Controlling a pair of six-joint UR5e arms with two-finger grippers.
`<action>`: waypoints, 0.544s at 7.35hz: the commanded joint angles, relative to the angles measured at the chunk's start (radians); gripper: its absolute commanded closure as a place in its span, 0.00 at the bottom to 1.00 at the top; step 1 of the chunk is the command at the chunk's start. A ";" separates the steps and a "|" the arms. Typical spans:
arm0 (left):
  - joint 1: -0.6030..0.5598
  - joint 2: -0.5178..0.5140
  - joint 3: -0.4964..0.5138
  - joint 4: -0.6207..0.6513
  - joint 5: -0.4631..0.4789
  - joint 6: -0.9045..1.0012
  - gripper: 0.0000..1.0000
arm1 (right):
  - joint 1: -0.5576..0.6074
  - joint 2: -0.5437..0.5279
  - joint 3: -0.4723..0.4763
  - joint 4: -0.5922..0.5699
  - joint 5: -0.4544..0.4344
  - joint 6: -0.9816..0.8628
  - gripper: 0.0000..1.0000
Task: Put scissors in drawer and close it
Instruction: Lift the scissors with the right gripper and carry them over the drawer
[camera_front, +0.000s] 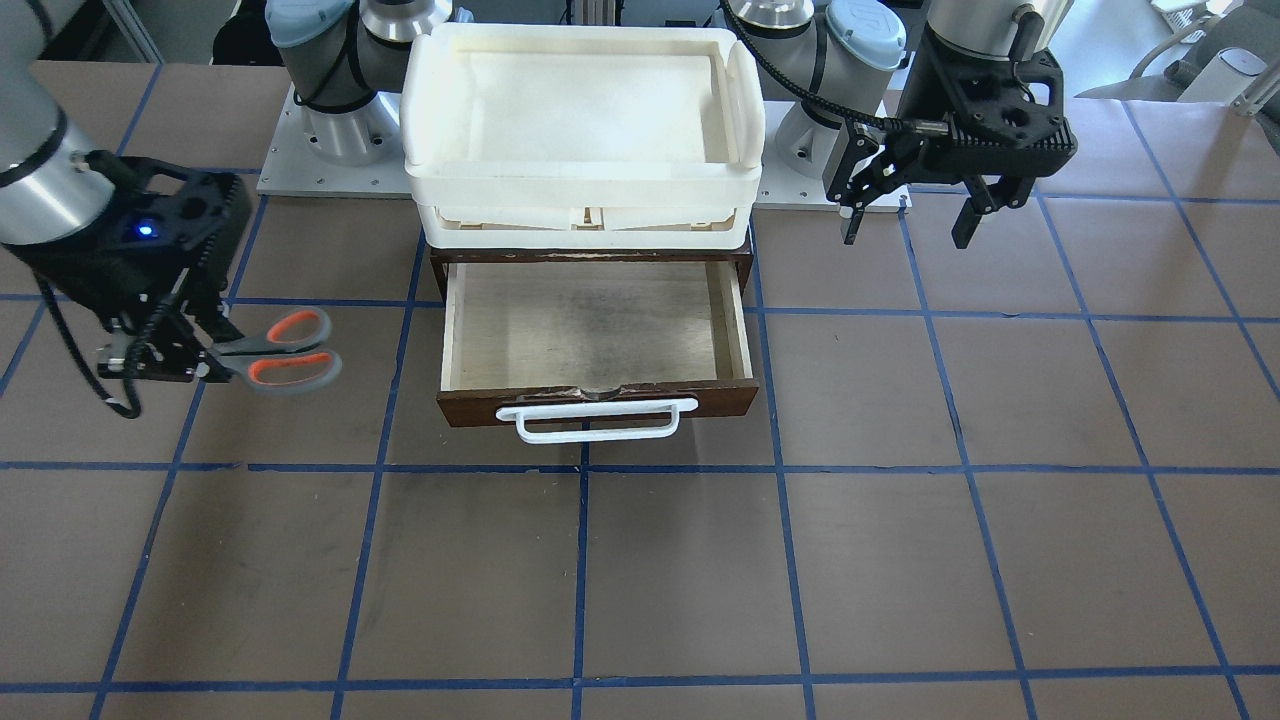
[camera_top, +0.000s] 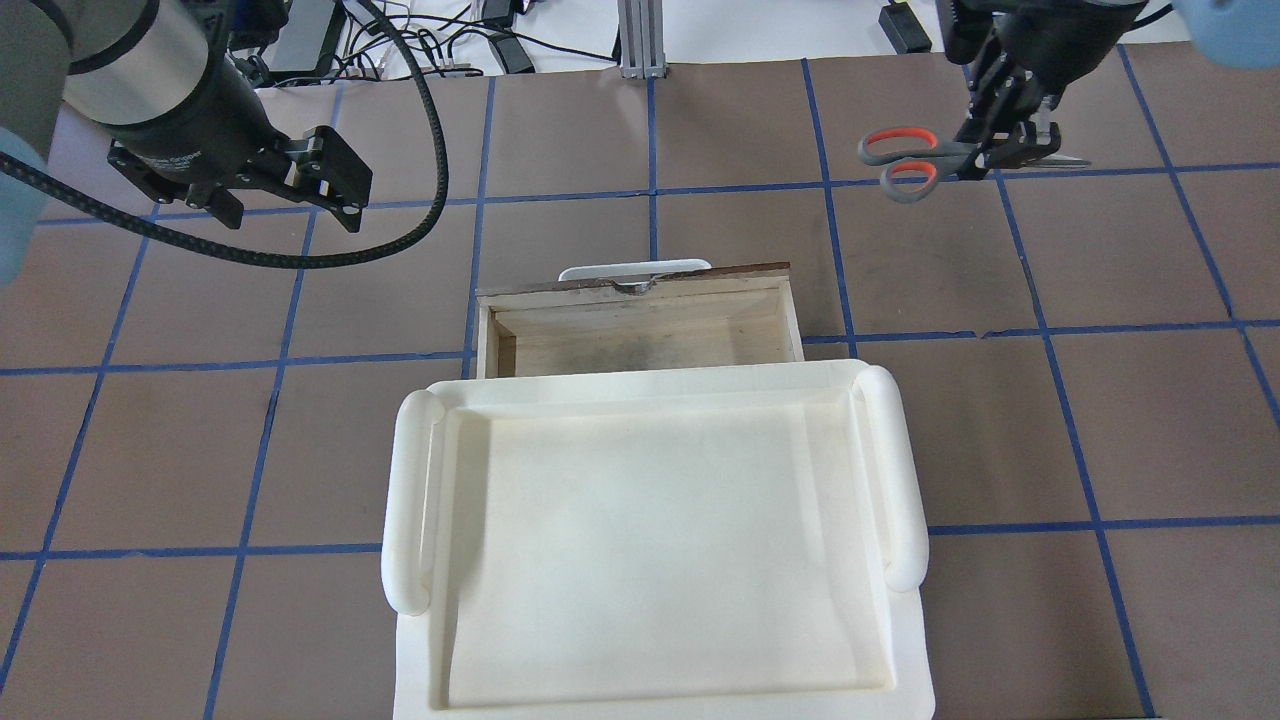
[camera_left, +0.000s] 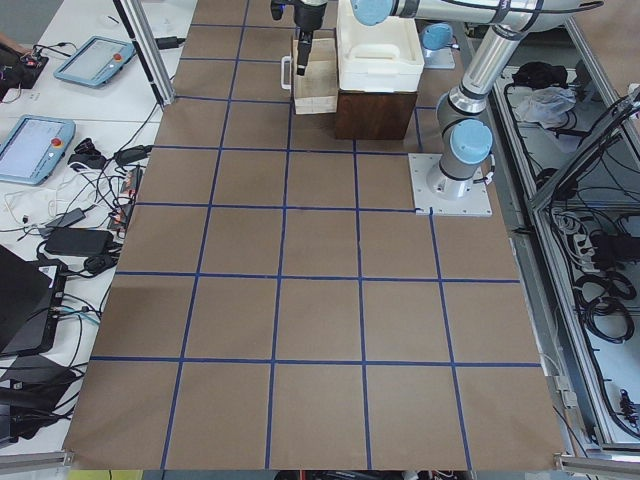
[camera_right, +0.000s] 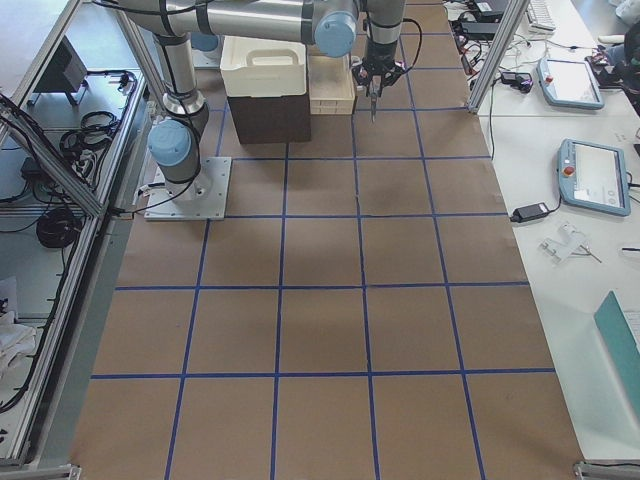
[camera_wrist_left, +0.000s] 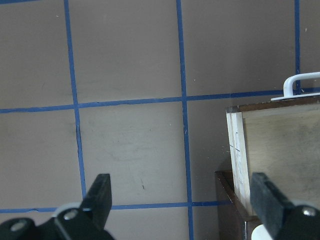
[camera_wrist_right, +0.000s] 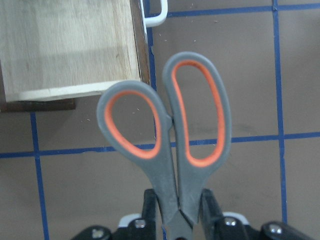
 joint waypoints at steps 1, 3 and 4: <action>0.001 0.002 0.001 0.000 0.000 0.000 0.00 | 0.189 0.054 -0.005 -0.005 -0.007 0.133 1.00; 0.001 0.005 0.001 -0.001 0.000 0.000 0.00 | 0.296 0.092 -0.019 -0.031 -0.019 0.166 1.00; 0.001 0.002 0.001 0.000 0.000 0.000 0.00 | 0.335 0.114 -0.016 -0.045 -0.012 0.218 1.00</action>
